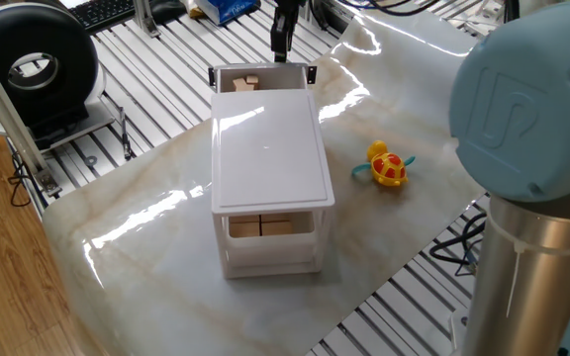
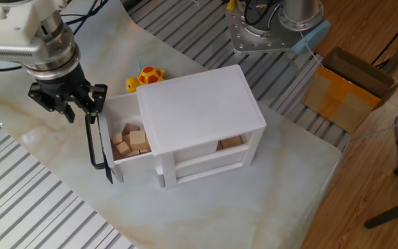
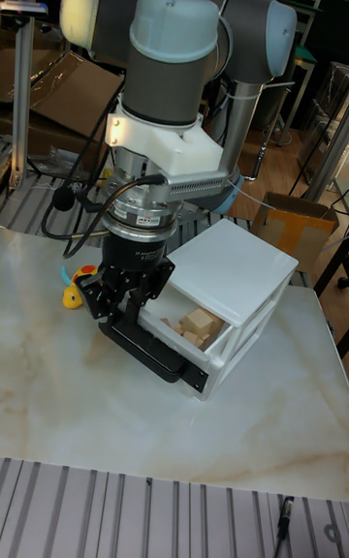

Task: Take something out of a drawer

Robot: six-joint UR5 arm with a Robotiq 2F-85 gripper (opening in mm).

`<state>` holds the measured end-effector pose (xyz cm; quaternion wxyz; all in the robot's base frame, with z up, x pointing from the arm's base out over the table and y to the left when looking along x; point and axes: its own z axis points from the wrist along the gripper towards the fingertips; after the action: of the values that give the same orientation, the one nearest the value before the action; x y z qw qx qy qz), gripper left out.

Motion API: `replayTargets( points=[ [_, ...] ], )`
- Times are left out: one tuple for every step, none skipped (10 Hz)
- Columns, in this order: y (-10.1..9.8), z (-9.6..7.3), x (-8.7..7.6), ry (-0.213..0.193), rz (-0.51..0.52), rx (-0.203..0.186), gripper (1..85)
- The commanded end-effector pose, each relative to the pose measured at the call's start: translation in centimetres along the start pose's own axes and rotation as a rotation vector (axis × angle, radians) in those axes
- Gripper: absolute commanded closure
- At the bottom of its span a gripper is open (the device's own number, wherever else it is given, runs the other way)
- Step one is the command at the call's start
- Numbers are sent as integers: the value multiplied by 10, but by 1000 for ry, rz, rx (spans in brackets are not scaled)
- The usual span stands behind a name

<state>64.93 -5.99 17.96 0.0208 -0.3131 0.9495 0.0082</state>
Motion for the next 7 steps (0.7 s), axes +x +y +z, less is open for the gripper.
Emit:
replayTargets(
  points=[
    [1,-17,-3,8,4,-2,450],
    [2,-19,-4,11,8,-3,450],
    [4,-22,-5,13,11,-3,450],
    [6,-25,-7,18,10,1,450],
    [14,-24,-10,15,23,-16,450],
    [22,-22,-13,12,37,-22,450],
    [30,-21,-14,12,57,-23,450]
  ],
)
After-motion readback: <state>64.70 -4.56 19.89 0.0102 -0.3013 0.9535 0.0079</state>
